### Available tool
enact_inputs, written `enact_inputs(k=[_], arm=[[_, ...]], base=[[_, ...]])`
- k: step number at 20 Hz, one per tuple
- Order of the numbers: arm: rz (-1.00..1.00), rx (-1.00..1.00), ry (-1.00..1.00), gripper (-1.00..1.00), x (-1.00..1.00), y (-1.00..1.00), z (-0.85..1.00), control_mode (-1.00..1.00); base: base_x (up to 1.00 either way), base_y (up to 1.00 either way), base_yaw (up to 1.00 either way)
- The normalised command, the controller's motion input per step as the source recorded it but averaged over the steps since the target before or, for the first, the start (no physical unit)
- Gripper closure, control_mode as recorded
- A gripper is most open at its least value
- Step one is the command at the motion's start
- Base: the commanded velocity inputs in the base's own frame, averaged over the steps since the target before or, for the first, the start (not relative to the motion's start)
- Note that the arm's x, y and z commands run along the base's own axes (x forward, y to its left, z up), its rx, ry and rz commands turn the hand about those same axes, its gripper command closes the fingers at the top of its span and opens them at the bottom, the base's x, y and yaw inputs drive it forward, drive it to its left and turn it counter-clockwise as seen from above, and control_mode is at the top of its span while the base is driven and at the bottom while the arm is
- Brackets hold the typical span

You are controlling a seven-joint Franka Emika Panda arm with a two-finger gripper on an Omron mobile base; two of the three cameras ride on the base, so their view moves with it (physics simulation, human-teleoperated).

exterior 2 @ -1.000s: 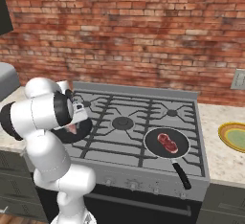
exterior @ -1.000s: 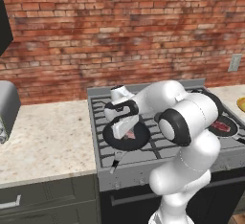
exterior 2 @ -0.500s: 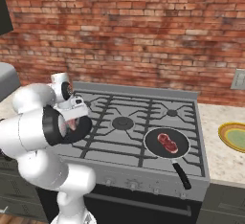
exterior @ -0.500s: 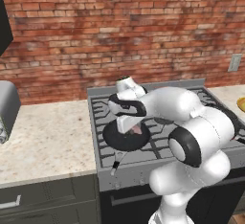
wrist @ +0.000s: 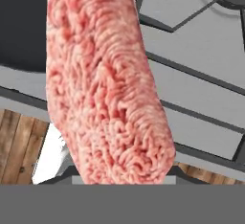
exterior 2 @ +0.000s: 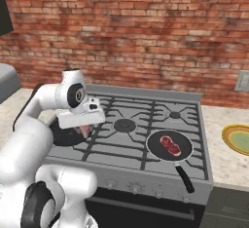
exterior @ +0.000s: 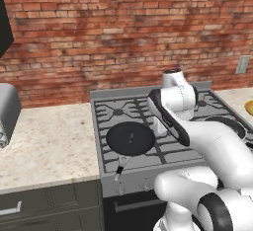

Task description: Place one of the steaks on the plate and the other in the bowl. Then place the bowl in the fridge.

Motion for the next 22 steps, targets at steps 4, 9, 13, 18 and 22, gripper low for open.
enact_inputs(k=[4,9,13,18,22], arm=[[-0.26,0.02,-0.13,1.0,-0.9,-0.69,0.78,-1.0],[-0.18,0.03,-0.04,1.0,-0.29,-0.31,0.38,-1.0],[-0.01,0.01,0.0,1.0,0.0,-0.12,0.0,-1.0],[0.0,0.0,0.0,1.0,0.03,0.0,0.0,-1.0],[0.0,0.0,0.0,1.0,0.0,0.0,0.0,1.0]], base=[[0.0,0.0,0.0],[0.0,0.0,0.0],[0.0,0.0,0.0],[0.0,0.0,0.0],[0.0,0.0,0.0]])
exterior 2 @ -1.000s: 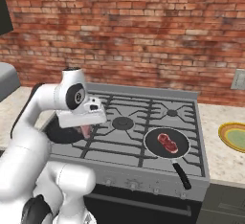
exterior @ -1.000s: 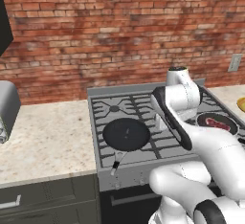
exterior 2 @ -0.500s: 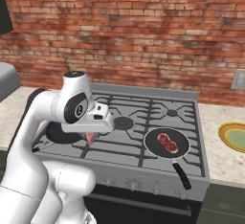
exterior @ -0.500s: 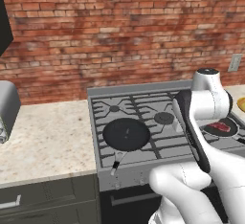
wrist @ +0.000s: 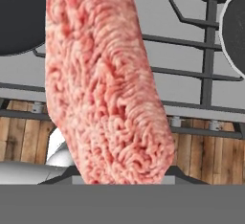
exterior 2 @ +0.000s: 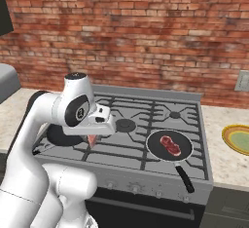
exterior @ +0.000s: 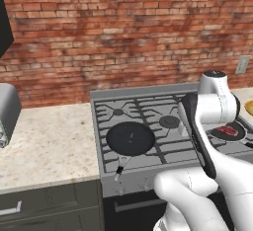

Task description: Place one of the steaks on the plate and the other in the bowl. Then place the bowl in the fridge.

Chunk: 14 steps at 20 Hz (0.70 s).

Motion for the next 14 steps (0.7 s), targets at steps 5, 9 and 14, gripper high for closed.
enact_inputs(k=[5,9,14], arm=[[0.0,0.0,0.0,1.0,0.0,0.0,0.0,1.0],[0.0,0.0,0.0,1.0,0.0,0.0,0.0,1.0],[0.0,0.0,0.0,1.0,0.0,0.0,0.0,1.0]], base=[[0.1,-0.09,0.01],[0.08,-0.22,-0.01],[0.21,-0.92,-0.01]])
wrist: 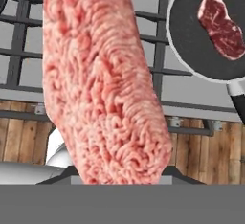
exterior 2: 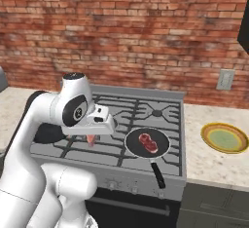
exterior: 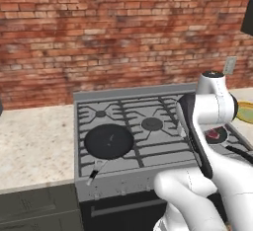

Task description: Place one of the steaks on the plate and the other in the bowl. Then place the bowl in the fridge.

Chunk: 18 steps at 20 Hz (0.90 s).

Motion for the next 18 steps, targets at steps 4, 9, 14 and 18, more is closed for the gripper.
enact_inputs(k=[4,9,14,18], arm=[[0.0,0.0,0.0,1.0,0.0,0.0,0.0,1.0],[0.0,0.0,0.0,1.0,0.0,0.0,0.0,1.0],[0.0,0.0,0.0,1.0,0.0,0.0,0.0,1.0],[0.0,0.0,0.0,1.0,0.0,0.0,0.0,1.0]], base=[[0.3,-1.0,-0.03],[0.0,-0.85,-0.12],[0.0,-0.65,-0.14],[0.1,-0.48,-0.16]])
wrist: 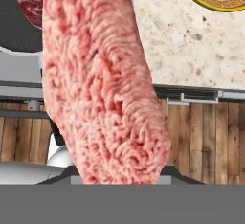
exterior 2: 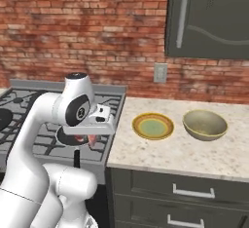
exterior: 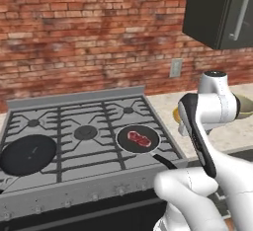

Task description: Place one of the steaks on the plate and the other in the bowl. Then place the bowl in the fridge.

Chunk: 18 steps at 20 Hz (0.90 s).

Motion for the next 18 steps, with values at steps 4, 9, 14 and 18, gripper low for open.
enact_inputs(k=[4,9,14,18], arm=[[0.0,0.0,0.0,1.0,0.0,0.0,0.0,1.0],[0.0,0.0,0.0,1.0,0.0,0.0,0.0,1.0],[0.0,0.0,0.0,1.0,0.0,0.0,0.0,1.0],[0.0,0.0,0.0,1.0,0.0,0.0,0.0,1.0]], base=[[0.35,-0.84,-0.09],[0.23,-1.0,0.07],[0.01,-0.89,0.08],[0.17,-0.25,0.0]])
